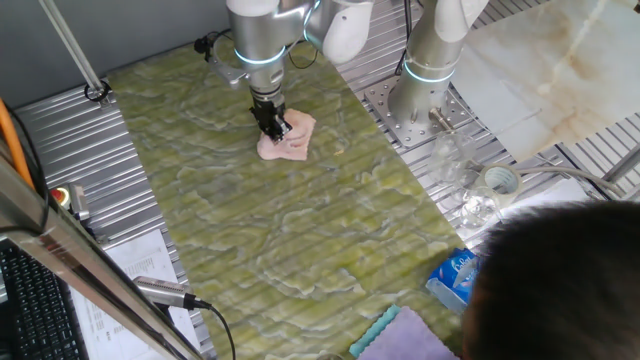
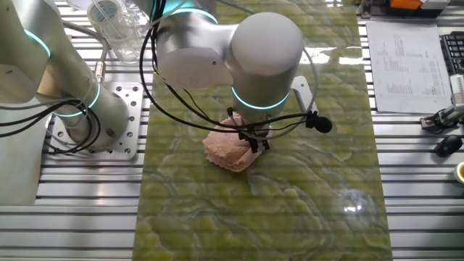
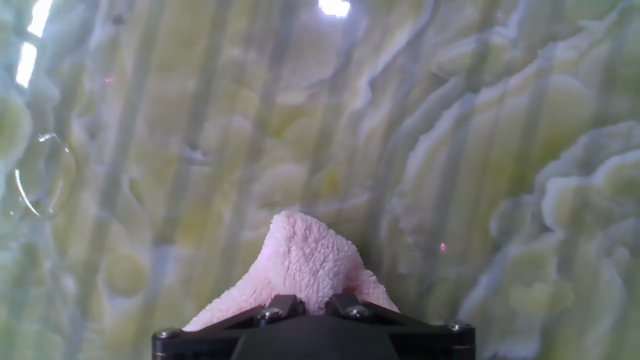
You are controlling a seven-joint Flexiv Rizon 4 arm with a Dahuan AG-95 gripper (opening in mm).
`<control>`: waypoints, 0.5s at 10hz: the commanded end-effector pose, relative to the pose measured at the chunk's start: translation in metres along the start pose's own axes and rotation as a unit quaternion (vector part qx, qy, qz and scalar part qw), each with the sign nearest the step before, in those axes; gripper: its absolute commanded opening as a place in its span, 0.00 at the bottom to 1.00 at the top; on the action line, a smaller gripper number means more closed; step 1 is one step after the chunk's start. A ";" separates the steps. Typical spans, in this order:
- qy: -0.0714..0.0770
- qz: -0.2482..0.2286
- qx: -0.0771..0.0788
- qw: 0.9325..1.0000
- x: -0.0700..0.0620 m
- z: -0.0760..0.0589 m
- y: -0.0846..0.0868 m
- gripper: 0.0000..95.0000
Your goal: Clean the table with a cloth
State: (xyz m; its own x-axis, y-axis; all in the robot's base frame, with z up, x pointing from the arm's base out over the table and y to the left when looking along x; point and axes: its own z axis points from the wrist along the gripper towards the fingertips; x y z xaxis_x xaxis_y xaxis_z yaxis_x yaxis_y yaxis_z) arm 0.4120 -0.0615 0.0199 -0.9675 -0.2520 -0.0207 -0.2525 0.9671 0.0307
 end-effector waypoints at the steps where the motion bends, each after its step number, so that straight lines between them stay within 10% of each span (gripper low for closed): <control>1: 0.000 0.004 -0.003 1.000 -0.005 0.000 0.004 0.00; 5: -0.003 0.012 -0.011 1.000 -0.020 -0.001 0.010 0.00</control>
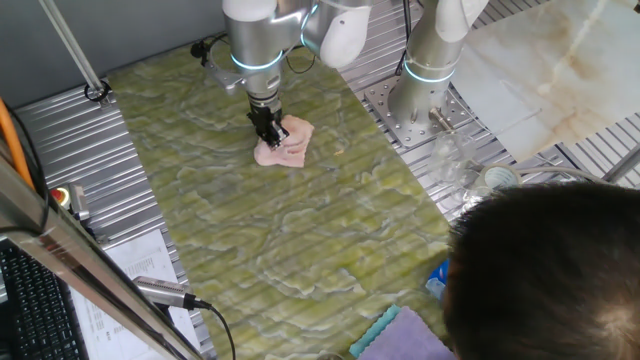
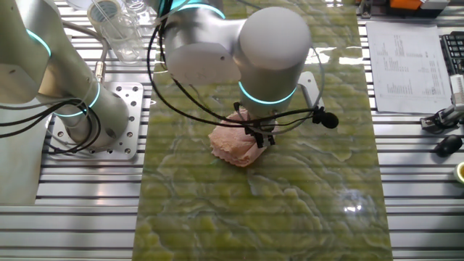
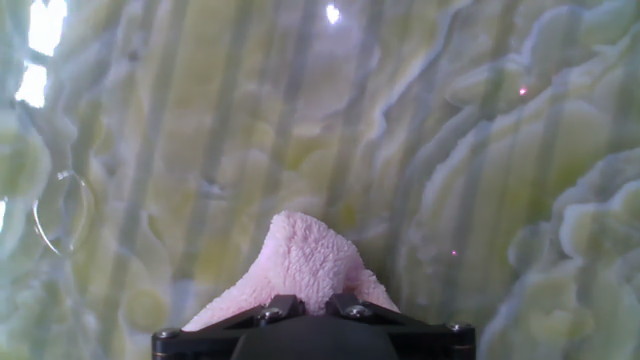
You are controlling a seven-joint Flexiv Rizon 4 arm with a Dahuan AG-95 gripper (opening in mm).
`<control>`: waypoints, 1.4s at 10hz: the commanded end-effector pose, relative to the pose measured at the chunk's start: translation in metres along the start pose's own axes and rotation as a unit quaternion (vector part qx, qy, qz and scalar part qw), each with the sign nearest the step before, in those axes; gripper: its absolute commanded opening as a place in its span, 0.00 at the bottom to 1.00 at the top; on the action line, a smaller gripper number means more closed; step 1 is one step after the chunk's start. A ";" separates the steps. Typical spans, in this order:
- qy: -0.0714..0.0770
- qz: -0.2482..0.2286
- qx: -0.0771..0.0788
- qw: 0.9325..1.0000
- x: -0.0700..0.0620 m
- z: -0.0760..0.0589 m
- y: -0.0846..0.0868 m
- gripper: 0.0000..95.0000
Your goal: Clean the table with a cloth
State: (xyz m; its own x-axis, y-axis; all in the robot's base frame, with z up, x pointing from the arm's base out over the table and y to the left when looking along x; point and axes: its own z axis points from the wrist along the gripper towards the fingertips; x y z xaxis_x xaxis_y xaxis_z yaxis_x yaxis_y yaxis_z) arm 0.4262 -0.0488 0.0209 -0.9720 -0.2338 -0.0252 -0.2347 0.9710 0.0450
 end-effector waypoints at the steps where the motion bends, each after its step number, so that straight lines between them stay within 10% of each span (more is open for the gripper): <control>1: 0.000 0.006 -0.007 1.000 -0.007 -0.001 0.003 0.00; 14: 0.014 0.042 -0.008 0.999 -0.045 -0.005 0.032 0.00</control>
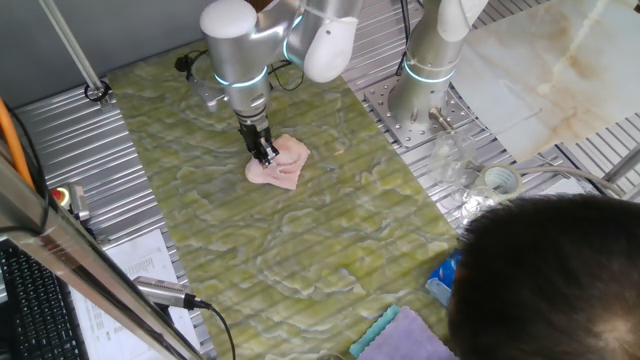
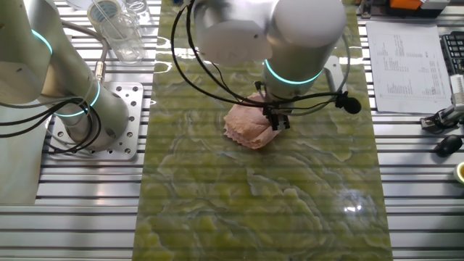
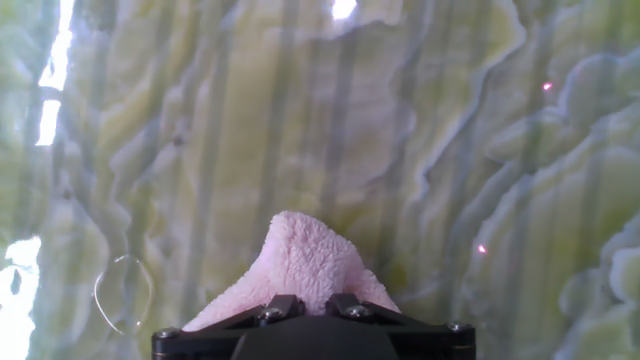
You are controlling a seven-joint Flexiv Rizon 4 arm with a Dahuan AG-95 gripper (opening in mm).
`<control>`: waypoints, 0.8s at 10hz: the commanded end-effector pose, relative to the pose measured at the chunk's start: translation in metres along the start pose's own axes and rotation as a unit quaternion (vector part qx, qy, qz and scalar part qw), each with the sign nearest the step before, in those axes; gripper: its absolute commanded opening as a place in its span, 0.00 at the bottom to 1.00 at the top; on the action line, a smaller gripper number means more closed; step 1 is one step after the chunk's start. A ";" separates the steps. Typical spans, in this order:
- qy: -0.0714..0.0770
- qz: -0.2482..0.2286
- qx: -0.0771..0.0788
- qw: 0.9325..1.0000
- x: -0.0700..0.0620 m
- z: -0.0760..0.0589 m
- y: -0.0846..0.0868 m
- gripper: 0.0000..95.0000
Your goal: Clean the table with a cloth
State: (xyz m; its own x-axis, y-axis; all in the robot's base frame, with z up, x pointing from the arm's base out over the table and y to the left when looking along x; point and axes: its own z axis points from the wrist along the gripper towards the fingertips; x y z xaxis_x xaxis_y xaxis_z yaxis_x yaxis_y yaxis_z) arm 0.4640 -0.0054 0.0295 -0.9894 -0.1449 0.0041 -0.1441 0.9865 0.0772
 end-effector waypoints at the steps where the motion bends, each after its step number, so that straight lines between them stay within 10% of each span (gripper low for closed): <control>1: 0.010 -0.015 0.020 1.000 0.001 0.001 -0.002 0.00; 5: 0.038 -0.058 0.028 0.997 0.001 0.001 -0.002 0.00; 8: 0.034 -0.080 0.001 0.996 0.002 0.005 0.000 0.00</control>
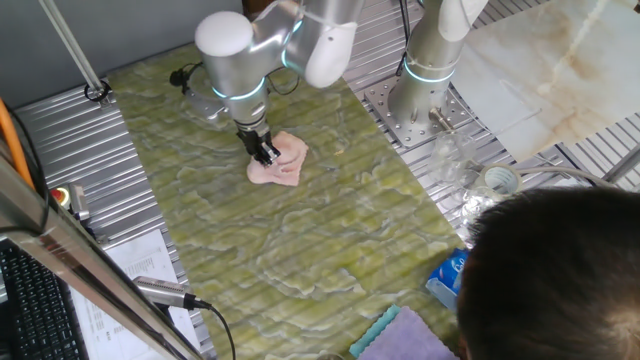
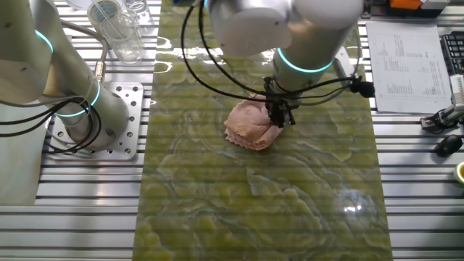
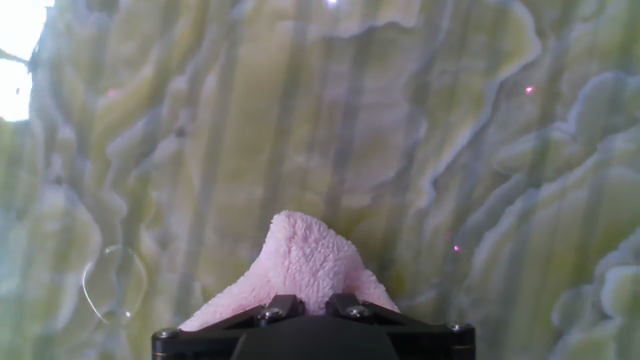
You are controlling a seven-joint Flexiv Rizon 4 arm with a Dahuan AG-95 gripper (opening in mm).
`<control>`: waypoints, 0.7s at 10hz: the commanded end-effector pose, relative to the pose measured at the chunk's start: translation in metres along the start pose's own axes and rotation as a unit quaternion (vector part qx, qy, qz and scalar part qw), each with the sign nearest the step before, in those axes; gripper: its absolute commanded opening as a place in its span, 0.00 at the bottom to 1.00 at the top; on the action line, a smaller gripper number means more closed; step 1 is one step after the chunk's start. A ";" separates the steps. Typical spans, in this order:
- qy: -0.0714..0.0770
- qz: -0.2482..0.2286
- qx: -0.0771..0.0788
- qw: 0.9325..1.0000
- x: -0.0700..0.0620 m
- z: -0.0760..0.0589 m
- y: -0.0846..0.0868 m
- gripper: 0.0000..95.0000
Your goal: Clean the table with a cloth
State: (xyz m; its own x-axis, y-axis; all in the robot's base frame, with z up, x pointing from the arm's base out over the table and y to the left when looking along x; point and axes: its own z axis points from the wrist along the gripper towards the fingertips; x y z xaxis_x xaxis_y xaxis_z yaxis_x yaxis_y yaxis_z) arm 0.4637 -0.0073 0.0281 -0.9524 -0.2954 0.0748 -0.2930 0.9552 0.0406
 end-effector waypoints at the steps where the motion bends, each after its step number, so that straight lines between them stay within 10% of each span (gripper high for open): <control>1: -0.008 -0.002 -0.024 1.000 0.001 0.005 0.007 0.00; 7: -0.009 0.008 -0.025 1.000 -0.005 0.008 0.031 0.00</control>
State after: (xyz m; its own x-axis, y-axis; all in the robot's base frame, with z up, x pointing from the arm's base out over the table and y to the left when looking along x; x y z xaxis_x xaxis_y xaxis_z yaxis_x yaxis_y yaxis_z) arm 0.4582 0.0258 0.0203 -0.9590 -0.2772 0.0582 -0.2721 0.9587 0.0826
